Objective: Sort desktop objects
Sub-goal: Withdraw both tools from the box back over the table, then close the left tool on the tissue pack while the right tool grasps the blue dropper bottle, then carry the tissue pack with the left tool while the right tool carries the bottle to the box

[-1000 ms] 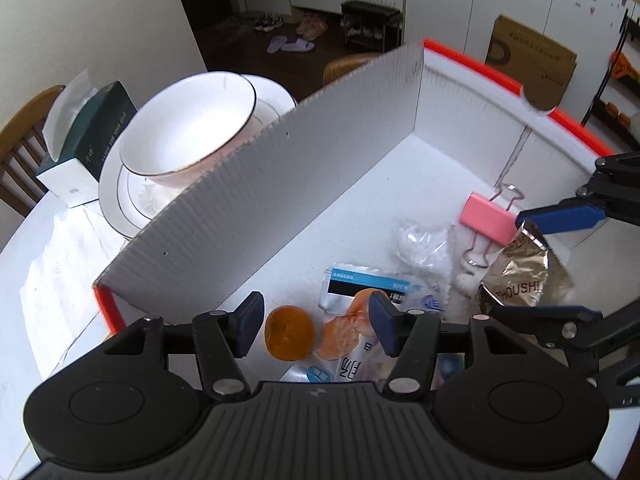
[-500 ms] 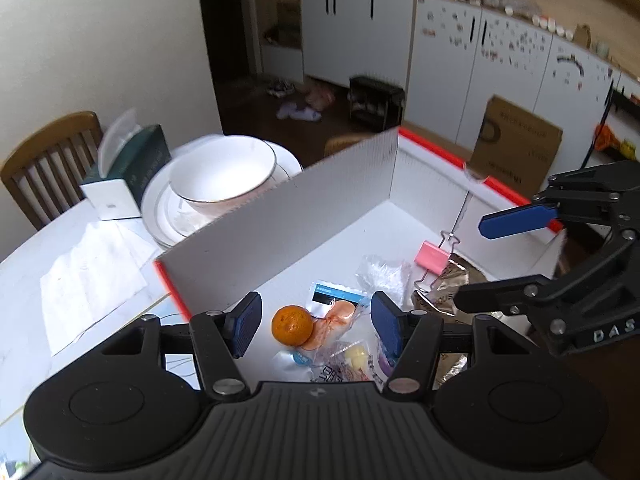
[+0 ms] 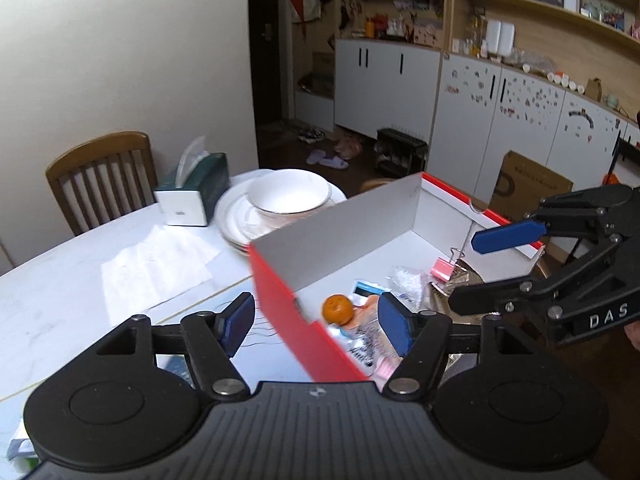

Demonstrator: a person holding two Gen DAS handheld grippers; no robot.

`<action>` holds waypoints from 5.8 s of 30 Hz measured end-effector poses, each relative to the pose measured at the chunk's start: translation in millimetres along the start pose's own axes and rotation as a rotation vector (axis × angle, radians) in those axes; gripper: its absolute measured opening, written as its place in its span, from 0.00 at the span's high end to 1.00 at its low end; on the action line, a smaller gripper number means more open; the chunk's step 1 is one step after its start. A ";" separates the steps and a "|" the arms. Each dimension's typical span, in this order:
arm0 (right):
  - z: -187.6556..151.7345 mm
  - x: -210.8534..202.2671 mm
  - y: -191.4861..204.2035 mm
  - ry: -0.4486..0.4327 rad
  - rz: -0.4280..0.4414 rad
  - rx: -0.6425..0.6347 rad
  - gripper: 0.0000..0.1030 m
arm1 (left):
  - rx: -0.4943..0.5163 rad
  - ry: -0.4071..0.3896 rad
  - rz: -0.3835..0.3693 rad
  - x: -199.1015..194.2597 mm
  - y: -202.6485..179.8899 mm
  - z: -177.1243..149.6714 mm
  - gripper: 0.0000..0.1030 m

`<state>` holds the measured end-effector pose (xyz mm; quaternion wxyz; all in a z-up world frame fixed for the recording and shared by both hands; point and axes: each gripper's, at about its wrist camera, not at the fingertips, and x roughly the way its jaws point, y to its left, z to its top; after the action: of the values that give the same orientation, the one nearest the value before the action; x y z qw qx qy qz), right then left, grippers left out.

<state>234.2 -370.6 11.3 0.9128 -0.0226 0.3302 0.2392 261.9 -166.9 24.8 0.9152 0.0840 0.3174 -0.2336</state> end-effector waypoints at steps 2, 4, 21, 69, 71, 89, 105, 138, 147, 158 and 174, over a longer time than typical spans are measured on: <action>2.8 2.4 14.1 -0.009 0.013 0.002 0.34 | -0.021 -0.015 0.007 -12.2 12.3 -5.2 0.29; 5.9 5.8 27.9 -0.015 0.018 0.006 0.33 | -0.036 -0.028 0.014 -23.9 24.3 -10.5 0.27; 23.8 59.2 143.1 -0.005 0.020 -0.029 0.28 | -0.115 -0.054 0.085 -78.8 139.1 -67.1 0.11; 9.1 230.4 256.8 0.222 0.038 -0.157 0.26 | 0.223 0.119 -0.184 5.9 328.1 -167.1 0.00; 8.8 237.2 258.5 0.227 0.033 -0.164 0.26 | 0.225 0.120 -0.196 10.5 328.9 -166.6 0.00; 3.5 265.6 262.0 0.267 0.034 -0.163 0.27 | 0.176 0.131 -0.297 31.5 330.8 -166.1 0.02; 0.8 254.2 255.1 0.279 0.024 -0.176 0.41 | 0.155 0.163 -0.299 17.3 311.8 -166.6 0.35; -49.7 178.3 236.4 0.269 0.099 -0.158 0.42 | -0.131 0.185 -0.206 -47.6 260.7 -205.7 0.50; -44.1 146.6 220.9 0.233 0.057 -0.133 0.42 | -0.143 0.148 -0.180 -65.2 233.0 -192.4 0.50; -24.0 75.4 179.9 0.126 0.004 -0.060 0.42 | -0.145 0.077 -0.145 -90.6 176.7 -147.3 0.50; -3.9 16.0 101.2 0.025 -0.030 -0.071 0.42 | -0.157 0.023 -0.097 -84.0 86.0 -89.8 0.50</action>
<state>196.9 -275.0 10.3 0.9107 -0.0629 0.3327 0.2368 196.7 -32.9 7.0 0.9028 -0.0010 0.3490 -0.2513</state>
